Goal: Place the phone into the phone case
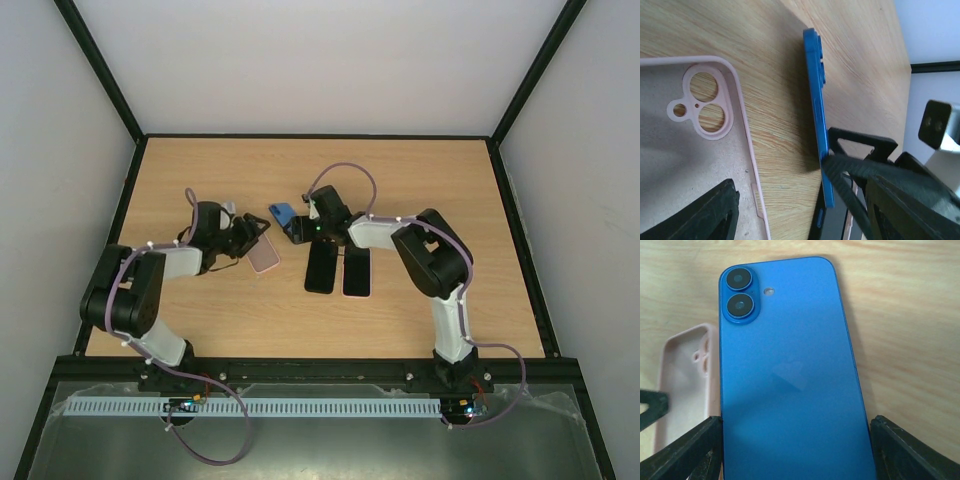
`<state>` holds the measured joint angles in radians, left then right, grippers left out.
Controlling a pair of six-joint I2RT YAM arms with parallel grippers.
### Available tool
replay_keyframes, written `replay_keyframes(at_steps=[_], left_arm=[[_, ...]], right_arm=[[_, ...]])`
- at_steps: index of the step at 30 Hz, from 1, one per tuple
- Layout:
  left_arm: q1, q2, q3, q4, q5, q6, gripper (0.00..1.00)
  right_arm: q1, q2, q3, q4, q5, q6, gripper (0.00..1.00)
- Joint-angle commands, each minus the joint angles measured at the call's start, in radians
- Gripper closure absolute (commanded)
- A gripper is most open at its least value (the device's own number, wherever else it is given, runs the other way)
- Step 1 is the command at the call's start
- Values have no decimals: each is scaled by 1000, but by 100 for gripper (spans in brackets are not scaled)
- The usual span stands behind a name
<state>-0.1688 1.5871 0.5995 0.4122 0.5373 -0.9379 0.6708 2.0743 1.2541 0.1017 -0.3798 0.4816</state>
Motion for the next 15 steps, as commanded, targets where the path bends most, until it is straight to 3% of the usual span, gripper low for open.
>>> replay_keyframes(at_steps=[1, 15], left_arm=[[-7, 55, 7, 101, 33, -42, 32], [-23, 157, 23, 198, 55, -104, 47]], right_arm=[[37, 1, -75, -33, -109, 56, 38], [57, -26, -131, 29, -143, 78, 39]])
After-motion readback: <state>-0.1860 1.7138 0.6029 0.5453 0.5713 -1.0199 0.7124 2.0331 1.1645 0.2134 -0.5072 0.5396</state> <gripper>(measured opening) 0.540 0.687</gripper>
